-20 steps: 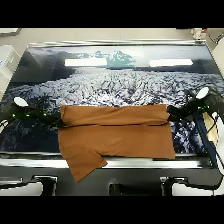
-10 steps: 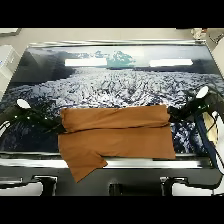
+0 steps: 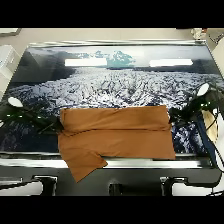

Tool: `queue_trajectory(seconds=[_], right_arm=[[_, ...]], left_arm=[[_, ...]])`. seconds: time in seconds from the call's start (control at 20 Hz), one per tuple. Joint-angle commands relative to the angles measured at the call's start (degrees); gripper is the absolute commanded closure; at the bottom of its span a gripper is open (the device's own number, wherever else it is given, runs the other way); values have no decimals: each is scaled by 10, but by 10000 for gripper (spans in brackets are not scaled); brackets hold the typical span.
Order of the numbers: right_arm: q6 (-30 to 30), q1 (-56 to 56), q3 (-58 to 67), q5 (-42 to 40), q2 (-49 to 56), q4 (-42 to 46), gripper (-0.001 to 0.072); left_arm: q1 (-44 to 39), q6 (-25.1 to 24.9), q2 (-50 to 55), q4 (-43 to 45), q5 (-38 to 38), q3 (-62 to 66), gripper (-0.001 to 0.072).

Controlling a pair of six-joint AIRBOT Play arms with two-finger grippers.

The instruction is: Fold the clothes and pants, and hang the long-sleeved shirts on hangers.

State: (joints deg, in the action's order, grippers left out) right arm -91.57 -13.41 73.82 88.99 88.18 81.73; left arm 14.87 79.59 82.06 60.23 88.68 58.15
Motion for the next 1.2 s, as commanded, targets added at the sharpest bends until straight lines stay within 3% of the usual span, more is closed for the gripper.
queue_trajectory(seconds=[0.0,0.1,0.2,0.4,0.8,1.0,1.05,1.15], right_arm=[[10,0,11,68,-11,49,266],[7,0,-3,59,-20,47,266],[8,0,-17,56,-22,48,163],[10,0,-26,40,-22,58,148],[23,0,-26,39,-22,78,149],[23,0,-26,42,-22,88,149],[23,0,-26,45,-22,89,149],[23,-2,-26,52,-22,90,149]], left_arm=[[32,21,-75,40,38,-42,32],[33,23,-137,54,7,-137,56],[32,23,-178,35,-26,-234,100],[30,-19,-195,-10,-83,-345,107],[26,-31,-176,-52,-127,-361,116],[-30,-31,-153,-83,-163,-367,116],[-45,-30,-152,-90,-175,-367,136],[-59,-26,-152,-90,-177,-367,457]])
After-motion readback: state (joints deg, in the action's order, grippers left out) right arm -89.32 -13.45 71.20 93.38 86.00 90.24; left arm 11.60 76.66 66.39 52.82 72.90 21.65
